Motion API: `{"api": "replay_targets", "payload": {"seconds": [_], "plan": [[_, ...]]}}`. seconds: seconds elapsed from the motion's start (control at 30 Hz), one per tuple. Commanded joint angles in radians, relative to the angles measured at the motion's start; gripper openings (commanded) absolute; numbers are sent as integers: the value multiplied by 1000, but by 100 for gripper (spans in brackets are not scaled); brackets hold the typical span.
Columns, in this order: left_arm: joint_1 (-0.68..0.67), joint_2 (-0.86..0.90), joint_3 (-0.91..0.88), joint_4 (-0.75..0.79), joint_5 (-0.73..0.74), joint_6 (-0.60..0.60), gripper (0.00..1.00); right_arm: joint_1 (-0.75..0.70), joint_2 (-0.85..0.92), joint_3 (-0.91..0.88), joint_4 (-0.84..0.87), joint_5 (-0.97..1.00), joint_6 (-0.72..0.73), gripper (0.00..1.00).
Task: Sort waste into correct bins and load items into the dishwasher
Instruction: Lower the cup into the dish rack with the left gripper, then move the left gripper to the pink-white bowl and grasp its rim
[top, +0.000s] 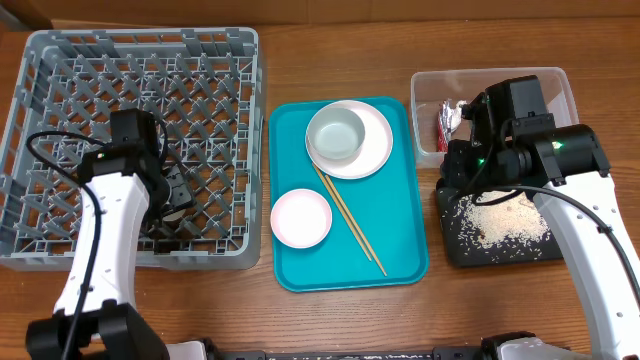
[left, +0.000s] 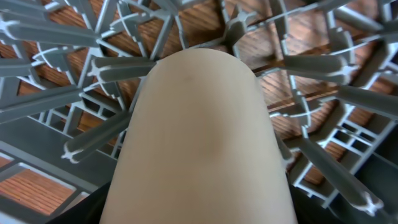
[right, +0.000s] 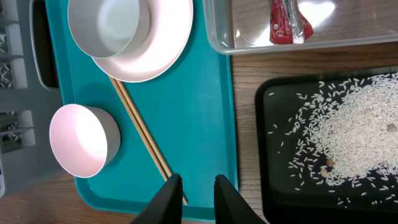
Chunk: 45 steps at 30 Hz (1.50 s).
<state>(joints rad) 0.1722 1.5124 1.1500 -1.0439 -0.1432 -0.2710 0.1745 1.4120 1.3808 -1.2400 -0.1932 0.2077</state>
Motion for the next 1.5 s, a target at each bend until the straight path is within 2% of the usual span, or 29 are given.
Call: {"api": "replay_targets", "payload": {"seconds": [0.0,0.03,0.1,0.17,0.27,0.33,0.6,0.73,0.87,0.93,1.1,1.47], "plan": [[6,26,-4,1,-21,-18,58,-1,-9,8,2,13,-6,21],[6,29,-4,1,-21,-18,65,-1,-9,8,0,13,-6,26],[6,30,-4,2,-21,-18,72,-1,-9,8,0,13,-6,35],[6,30,-2,2,-21,-18,82,-1,-9,8,0,13,-6,38],[6,30,8,0,-21,-18,94,-1,-9,8,-1,12,-6,49],[6,29,23,-5,-21,-18,99,-1,-9,8,-4,12,-6,53],[-28,4,169,-79,-5,-9,96,-1,-9,8,0,13,-6,56],[-103,-38,235,-71,113,43,91,-1,-9,8,0,14,-6,56],[-236,-72,250,-27,224,114,88,-9,-10,8,-1,43,49,52],[-326,-74,249,-17,220,116,88,-24,-10,8,0,67,93,52],[-521,-43,241,-13,197,118,88,-63,-10,8,0,66,100,53],[-803,169,238,-13,195,110,85,-72,-10,8,-4,66,100,56]]}}
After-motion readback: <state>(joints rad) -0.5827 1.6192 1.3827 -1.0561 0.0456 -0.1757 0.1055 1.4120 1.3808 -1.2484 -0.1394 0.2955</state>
